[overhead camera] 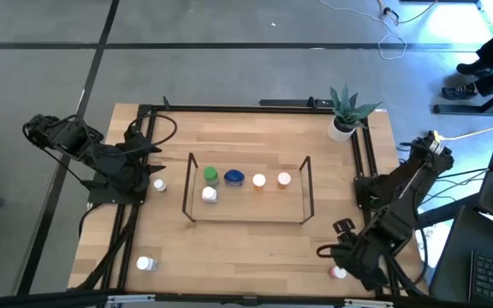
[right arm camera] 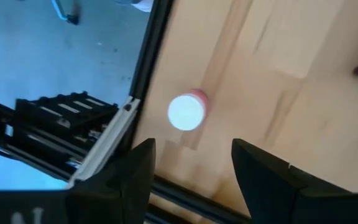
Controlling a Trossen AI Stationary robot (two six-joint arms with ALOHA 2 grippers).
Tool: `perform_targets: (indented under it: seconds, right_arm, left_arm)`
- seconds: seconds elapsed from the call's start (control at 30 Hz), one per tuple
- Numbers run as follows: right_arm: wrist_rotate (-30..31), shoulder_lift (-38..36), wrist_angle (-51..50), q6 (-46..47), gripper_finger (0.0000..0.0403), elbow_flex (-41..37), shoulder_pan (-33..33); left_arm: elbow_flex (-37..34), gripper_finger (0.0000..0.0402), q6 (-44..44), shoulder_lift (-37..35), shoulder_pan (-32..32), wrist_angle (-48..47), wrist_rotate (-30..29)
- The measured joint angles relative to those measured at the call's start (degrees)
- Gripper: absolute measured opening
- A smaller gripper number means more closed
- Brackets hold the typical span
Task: Pick and place medicine bottles onto shelf by color
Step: Put the pink pill bottle on the shelf
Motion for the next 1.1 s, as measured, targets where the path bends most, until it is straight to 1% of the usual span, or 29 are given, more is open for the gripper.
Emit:
perform_targets:
  seconds: [0.1,0.27,0.47,0.63,0.8,1.1]
  right_arm:
    - [-0.7,-0.01,1.97,2.05,0.0213,-1.18,-0.08]
    - [-0.68,-0.01,3.8,1.93,0.0213,-1.5,-0.08]
    - [0.01,-0.01,3.7,0.76,0.0213,-1.5,-0.08]
    - [-1.39,-0.01,4.35,0.79,0.0213,-1.5,0.29]
    - [2.09,0.47,5.52,0.78,0.0213,-1.5,0.33]
    - [1.85,1.31,5.3,0.7,0.0213,-1.5,0.11]
  left_arm:
    - [0.0,0.0255,0.02,-0.01,-0.01,0.52,-0.08]
    - [0.0,0.0255,-1.19,0.0,-0.01,0.58,-0.07]
    - [0.0,0.0255,-1.53,-0.01,-0.01,0.67,-0.07]
    - [0.0,0.0255,-1.53,-0.02,-0.01,0.69,-0.05]
    - [0.0,0.0255,-1.52,-0.01,-0.01,0.69,-0.02]
    - [0.0,0.0255,-1.2,-0.01,-0.01,0.69,0.12]
